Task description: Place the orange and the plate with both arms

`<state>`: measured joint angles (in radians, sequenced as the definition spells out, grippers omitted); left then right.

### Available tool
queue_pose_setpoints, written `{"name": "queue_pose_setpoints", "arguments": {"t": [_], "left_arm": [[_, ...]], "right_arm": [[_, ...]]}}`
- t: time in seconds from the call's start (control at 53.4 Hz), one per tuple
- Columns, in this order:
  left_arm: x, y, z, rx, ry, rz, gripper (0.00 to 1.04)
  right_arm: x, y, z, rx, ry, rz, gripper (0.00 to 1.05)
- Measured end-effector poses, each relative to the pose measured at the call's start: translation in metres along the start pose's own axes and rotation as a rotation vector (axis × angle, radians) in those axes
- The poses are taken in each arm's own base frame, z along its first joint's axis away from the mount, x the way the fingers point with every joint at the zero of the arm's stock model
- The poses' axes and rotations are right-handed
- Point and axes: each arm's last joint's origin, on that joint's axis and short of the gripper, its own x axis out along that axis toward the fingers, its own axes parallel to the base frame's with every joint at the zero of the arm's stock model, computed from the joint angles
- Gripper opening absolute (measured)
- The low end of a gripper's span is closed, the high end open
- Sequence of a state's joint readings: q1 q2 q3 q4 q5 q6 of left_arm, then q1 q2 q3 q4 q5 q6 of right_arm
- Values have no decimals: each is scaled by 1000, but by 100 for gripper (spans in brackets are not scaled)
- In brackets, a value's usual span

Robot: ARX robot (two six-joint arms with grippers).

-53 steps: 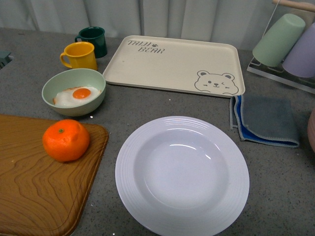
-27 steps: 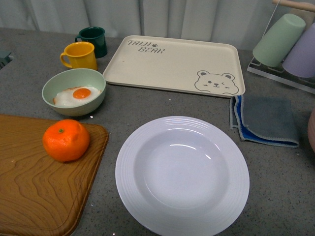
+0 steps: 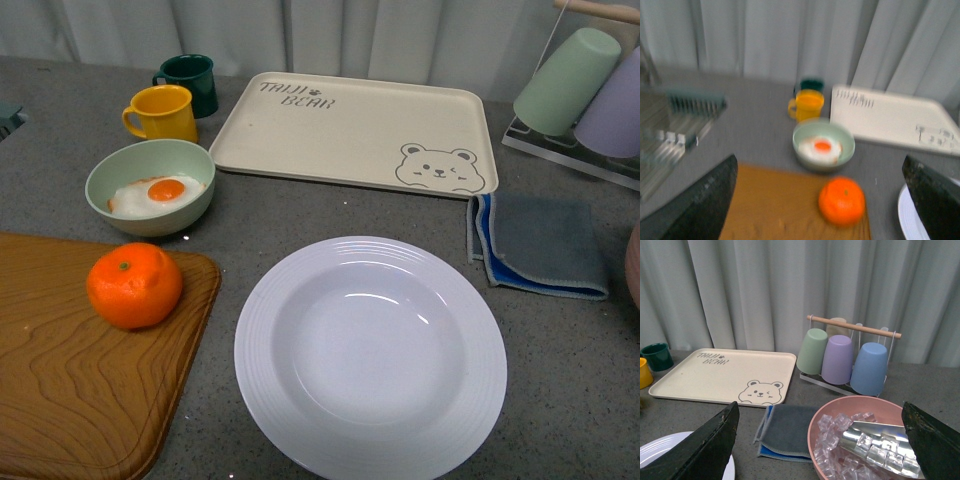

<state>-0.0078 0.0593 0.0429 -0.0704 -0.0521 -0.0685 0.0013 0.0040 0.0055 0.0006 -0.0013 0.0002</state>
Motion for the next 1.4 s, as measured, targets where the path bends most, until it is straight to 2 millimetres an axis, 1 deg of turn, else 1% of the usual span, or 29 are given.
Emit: {"name": "queue_pose_setpoints", "arguments": {"t": [0.056,0.094,0.243,0.299,0.374,0.43,0.486,0.617,0.748,0.992,1.403], "left_arm": [[7,1,-3,-66,69,9,98],[10,1,-3,-80,79,4,98],[31,-1,9,-146,109,-48,98],[43,-4,14,-156,137,-74,98],[60,-9,15,-173,222,-122,98],[80,-15,10,-165,340,-144,98],[95,-20,4,-153,428,-155,98],[123,-29,-6,-129,574,-169,98],[145,-34,-18,-94,666,-162,98],[170,-42,-37,-41,784,-142,98],[200,-48,-52,1,849,-133,98]], "right_arm": [[0,0,0,0,0,0,95],[0,0,0,0,0,0,95],[0,0,0,0,0,0,95],[0,0,0,0,0,0,95],[0,0,0,0,0,0,95],[0,0,0,0,0,0,95],[0,0,0,0,0,0,95],[0,0,0,0,0,0,95],[0,0,0,0,0,0,95],[0,0,0,0,0,0,95],[0,0,0,0,0,0,95]]}}
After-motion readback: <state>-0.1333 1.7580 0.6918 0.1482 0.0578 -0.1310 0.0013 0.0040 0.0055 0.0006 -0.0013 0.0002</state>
